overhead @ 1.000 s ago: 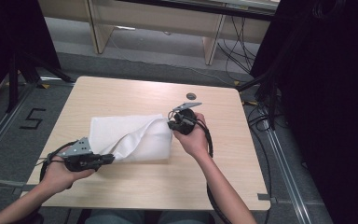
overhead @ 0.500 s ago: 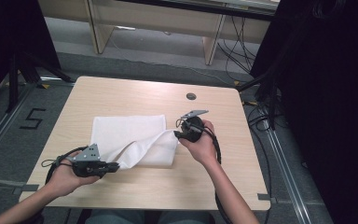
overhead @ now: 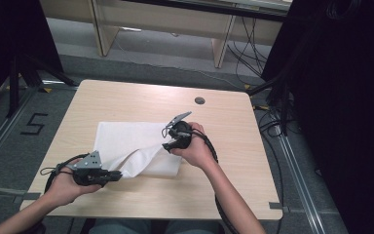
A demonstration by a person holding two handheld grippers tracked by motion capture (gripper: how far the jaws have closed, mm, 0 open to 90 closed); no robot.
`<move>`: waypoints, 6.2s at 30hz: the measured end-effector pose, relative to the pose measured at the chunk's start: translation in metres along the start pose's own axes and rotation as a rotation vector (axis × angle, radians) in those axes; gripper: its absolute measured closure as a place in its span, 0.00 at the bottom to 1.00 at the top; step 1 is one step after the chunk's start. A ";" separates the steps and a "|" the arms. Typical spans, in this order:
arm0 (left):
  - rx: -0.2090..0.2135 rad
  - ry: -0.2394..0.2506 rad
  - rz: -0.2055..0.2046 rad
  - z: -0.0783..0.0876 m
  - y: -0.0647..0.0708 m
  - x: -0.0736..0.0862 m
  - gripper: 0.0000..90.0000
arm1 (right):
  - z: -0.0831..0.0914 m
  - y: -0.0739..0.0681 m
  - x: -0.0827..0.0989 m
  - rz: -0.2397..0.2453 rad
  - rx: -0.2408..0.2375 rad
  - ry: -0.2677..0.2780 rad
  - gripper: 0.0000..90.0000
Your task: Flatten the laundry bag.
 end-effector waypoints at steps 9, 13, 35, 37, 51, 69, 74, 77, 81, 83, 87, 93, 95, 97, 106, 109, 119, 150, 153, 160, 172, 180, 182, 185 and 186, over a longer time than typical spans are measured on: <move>0.017 0.004 -0.007 0.003 0.000 0.000 0.95 | -0.009 0.014 0.012 0.004 0.055 -0.037 0.44; 0.024 0.008 0.003 0.002 0.002 0.001 0.95 | -0.009 0.023 0.017 -0.030 0.066 -0.048 0.43; 0.015 -0.052 -0.043 0.000 -0.002 0.010 0.95 | -0.036 0.021 0.023 0.005 0.008 -0.100 0.45; 0.017 -0.047 -0.034 -0.001 -0.002 0.010 0.95 | -0.042 0.017 0.021 0.040 -0.001 -0.100 0.49; 0.003 -0.043 -0.009 -0.001 -0.004 0.009 0.94 | -0.045 0.002 0.020 0.079 -0.045 -0.135 1.00; -0.086 0.181 0.019 0.003 -0.022 -0.052 0.73 | 0.021 0.017 -0.014 0.127 0.080 0.015 1.00; -0.132 0.266 0.036 0.025 -0.031 -0.075 0.65 | 0.029 0.005 -0.010 0.164 0.080 0.015 1.00; -0.160 0.261 0.045 0.027 -0.039 -0.077 0.62 | 0.032 0.000 -0.009 0.190 0.076 0.024 1.00; -0.168 0.224 0.059 0.019 -0.045 -0.072 0.58 | 0.033 -0.007 -0.007 0.191 0.068 0.016 1.00; -0.166 0.208 0.069 0.014 -0.047 -0.069 0.55 | 0.033 -0.010 -0.006 0.188 0.065 0.015 1.00; -0.191 0.194 0.075 0.008 -0.053 -0.066 0.51 | 0.033 -0.015 -0.004 0.198 0.055 0.017 1.00; -0.215 0.191 0.080 0.005 -0.058 -0.069 0.49 | 0.038 -0.026 -0.001 0.210 0.044 0.012 1.00; -0.217 0.192 0.089 0.003 -0.059 -0.069 0.49 | 0.039 -0.027 -0.001 0.222 0.048 0.015 0.99; -0.217 0.189 0.088 0.001 -0.060 -0.069 0.48 | 0.041 -0.030 0.000 0.227 0.038 0.013 0.99; -0.226 0.176 0.092 -0.004 -0.064 -0.067 0.47 | 0.046 -0.041 0.004 0.235 0.024 0.013 0.99; -0.226 0.175 0.090 -0.005 -0.064 -0.067 0.47 | 0.048 -0.045 0.006 0.235 0.016 0.006 0.99; -0.231 0.162 0.070 -0.008 -0.064 -0.067 0.46 | 0.050 -0.062 0.012 0.256 -0.005 0.005 0.99; -0.208 0.145 0.039 -0.019 -0.055 -0.067 0.45 | 0.037 -0.118 0.046 0.306 -0.128 -0.072 0.98; -0.205 0.145 0.041 -0.019 -0.054 -0.067 0.45 | 0.036 -0.124 0.049 0.309 -0.145 -0.075 0.98; -0.212 0.146 0.035 -0.017 -0.054 -0.067 0.45 | 0.032 -0.138 0.059 0.330 -0.174 -0.091 0.98; -0.212 0.131 0.020 -0.017 -0.054 -0.063 0.44 | 0.018 -0.159 0.076 0.346 -0.235 -0.123 0.98; -0.202 0.119 0.006 -0.021 -0.050 -0.060 0.44 | 0.010 -0.165 0.085 0.345 -0.250 -0.141 0.98; -0.209 0.115 0.006 -0.021 -0.050 -0.059 0.44 | 0.009 -0.165 0.086 0.356 -0.245 -0.147 0.98; -0.204 0.106 -0.003 -0.022 -0.048 -0.058 0.44 | 0.007 -0.168 0.089 0.336 -0.259 -0.156 0.97; -0.199 0.108 -0.003 -0.023 -0.048 -0.058 0.44 | 0.006 -0.169 0.090 0.332 -0.261 -0.163 0.97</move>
Point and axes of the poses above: each handheld gripper's, and its own axes: z roughly backward along the jaws, x roughly out of its underside, y roughly to its right, the point moved 9 cm from there along -z, roughly forward along the jaws, and after that the axes turned 1 degree about -x, right-handed, at the moved point
